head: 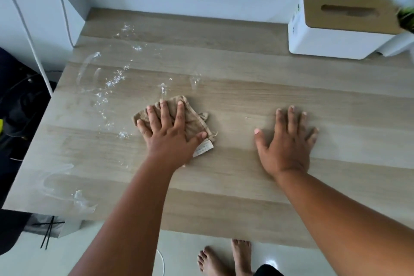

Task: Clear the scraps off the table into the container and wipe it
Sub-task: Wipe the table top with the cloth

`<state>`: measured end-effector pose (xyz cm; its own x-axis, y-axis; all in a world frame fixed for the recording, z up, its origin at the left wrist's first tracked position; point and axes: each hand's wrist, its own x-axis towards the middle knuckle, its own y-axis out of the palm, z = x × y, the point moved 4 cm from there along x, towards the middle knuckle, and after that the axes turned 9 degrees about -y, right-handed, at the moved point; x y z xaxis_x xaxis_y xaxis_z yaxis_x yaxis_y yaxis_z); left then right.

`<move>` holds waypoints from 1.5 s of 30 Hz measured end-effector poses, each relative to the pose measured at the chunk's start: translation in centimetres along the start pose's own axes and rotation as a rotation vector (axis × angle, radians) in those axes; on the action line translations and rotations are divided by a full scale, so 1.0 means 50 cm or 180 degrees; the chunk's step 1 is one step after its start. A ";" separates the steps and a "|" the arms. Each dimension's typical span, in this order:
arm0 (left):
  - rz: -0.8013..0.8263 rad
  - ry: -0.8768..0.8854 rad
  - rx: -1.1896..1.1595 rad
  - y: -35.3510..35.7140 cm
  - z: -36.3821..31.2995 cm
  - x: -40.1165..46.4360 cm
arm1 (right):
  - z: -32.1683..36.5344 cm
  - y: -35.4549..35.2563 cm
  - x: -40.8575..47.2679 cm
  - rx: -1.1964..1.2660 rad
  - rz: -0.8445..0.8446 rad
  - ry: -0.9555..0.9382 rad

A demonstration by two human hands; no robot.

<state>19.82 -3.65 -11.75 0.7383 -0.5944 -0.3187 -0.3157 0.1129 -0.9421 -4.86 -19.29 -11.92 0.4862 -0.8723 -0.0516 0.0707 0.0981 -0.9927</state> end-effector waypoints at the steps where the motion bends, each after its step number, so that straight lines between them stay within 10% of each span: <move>1: 0.0110 0.0011 0.0020 -0.010 -0.011 0.038 | -0.001 -0.001 0.001 0.0003 -0.0007 -0.0005; 17: 0.0031 0.1011 -0.0031 -0.106 -0.233 0.314 | -0.005 0.000 0.005 -0.0003 0.0067 -0.0030; 26: -0.0114 0.2052 -0.0679 -0.050 -0.319 0.157 | -0.009 0.002 0.006 -0.0040 0.0007 -0.0036; 34: -0.0223 0.2658 -0.0821 -0.040 -0.133 -0.003 | -0.002 -0.007 0.001 0.0007 0.0077 -0.0028; 45: -0.0504 0.0638 0.0024 -0.109 -0.093 0.297 | 0.001 -0.006 0.002 0.0025 0.0142 -0.0060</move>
<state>29.71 -16.80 -10.88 0.6451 -0.7511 -0.1407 -0.2005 0.0114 -0.9796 -4.79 -19.36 -11.63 0.5054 -0.8578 -0.0935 0.0556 0.1405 -0.9885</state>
